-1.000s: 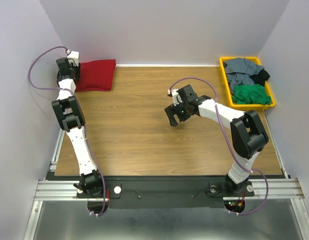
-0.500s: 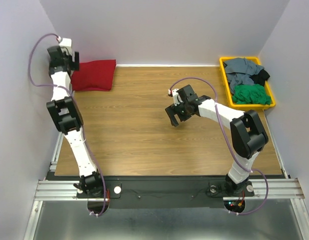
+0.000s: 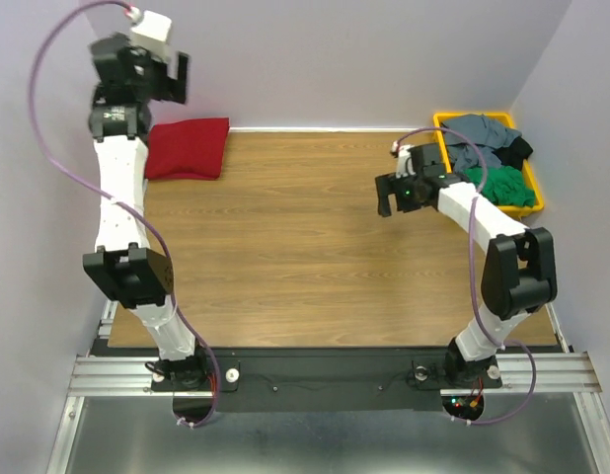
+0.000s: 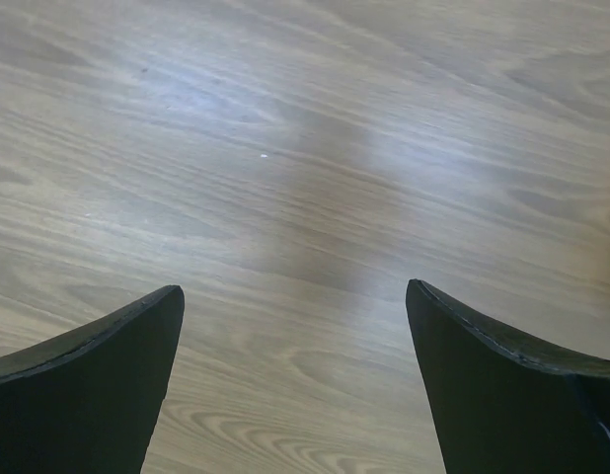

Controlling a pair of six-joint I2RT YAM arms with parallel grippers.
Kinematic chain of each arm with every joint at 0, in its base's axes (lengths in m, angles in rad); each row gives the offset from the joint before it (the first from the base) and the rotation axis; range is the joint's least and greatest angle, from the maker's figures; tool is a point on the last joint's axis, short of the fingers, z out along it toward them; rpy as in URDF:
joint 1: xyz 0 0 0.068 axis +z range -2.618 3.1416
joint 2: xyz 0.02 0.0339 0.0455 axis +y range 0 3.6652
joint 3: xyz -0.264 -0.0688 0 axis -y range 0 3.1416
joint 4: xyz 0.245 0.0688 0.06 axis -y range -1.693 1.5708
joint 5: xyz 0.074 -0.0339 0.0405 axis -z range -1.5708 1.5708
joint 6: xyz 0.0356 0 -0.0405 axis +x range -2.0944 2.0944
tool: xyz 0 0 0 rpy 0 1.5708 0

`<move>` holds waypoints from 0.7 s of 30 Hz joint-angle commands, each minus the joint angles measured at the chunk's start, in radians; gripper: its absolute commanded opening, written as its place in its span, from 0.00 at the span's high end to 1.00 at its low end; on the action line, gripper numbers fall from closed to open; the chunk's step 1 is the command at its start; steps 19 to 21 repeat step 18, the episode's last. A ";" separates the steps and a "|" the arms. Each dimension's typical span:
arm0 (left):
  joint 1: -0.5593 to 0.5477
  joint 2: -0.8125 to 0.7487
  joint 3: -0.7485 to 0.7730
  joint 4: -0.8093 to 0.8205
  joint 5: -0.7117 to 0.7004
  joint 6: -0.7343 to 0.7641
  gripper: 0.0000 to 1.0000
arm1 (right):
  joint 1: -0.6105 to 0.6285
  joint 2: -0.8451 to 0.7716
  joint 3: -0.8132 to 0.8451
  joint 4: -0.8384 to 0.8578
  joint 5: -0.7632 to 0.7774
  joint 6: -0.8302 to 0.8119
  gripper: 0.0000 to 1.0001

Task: Fold and stack the t-shirts
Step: Neatly place the folded tshirt to the corner

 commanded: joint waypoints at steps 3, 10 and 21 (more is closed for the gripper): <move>-0.166 -0.161 -0.454 -0.090 0.032 -0.129 0.01 | -0.080 -0.093 -0.003 -0.051 -0.122 0.023 0.00; -0.292 -0.422 -0.981 0.077 -0.026 -0.181 0.01 | -0.094 -0.174 -0.121 -0.126 -0.171 -0.054 0.00; -0.333 -0.566 -1.256 0.161 -0.049 -0.195 0.01 | -0.092 -0.242 -0.249 -0.163 -0.194 -0.092 0.00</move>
